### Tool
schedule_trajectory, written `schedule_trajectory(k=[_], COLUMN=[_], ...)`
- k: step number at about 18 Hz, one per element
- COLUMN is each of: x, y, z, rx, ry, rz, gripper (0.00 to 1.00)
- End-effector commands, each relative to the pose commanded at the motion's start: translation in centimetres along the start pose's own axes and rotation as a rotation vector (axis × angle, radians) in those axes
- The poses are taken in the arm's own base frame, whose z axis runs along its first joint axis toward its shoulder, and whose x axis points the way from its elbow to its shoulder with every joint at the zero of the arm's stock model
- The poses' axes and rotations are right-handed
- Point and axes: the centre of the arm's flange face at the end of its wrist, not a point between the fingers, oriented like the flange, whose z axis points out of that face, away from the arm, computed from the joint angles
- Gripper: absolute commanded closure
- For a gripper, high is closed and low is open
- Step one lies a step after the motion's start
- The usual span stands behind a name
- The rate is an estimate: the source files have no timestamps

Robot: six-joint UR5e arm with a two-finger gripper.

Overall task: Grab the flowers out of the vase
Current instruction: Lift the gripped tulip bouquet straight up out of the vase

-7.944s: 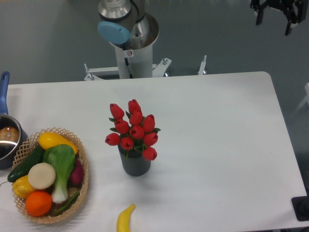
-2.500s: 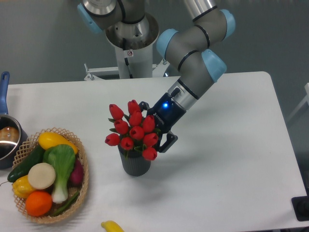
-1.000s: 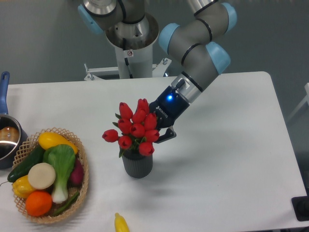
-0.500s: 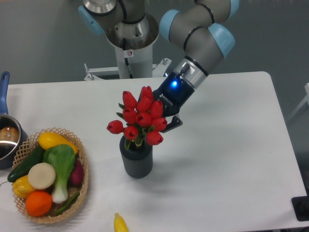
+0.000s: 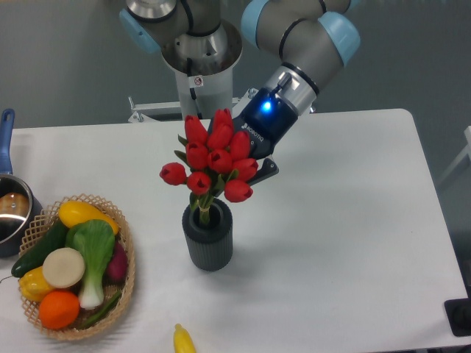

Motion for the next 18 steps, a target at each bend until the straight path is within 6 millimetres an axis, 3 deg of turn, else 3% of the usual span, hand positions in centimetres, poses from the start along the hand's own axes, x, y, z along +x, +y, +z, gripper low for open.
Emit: schedule_trajectory(k=[2,6,14,16,18], x=[0.1,0.9,0.6,-0.5,-2.1], y=[-1.8,-3.9,-8.2,-7.7,-7.2], z=[-0.8,-1.9,-6.0,-7.8,-11.3], rx=[0.006,0.016,0.068,0.066,0.069], ry=[-0.015,-0.035,-0.094,-0.135,-0.208], rz=[-0.006,-0.003,-0.042,-0.043,-0.035], gripper=[0.64,0.64,0.64,0.64,0.64])
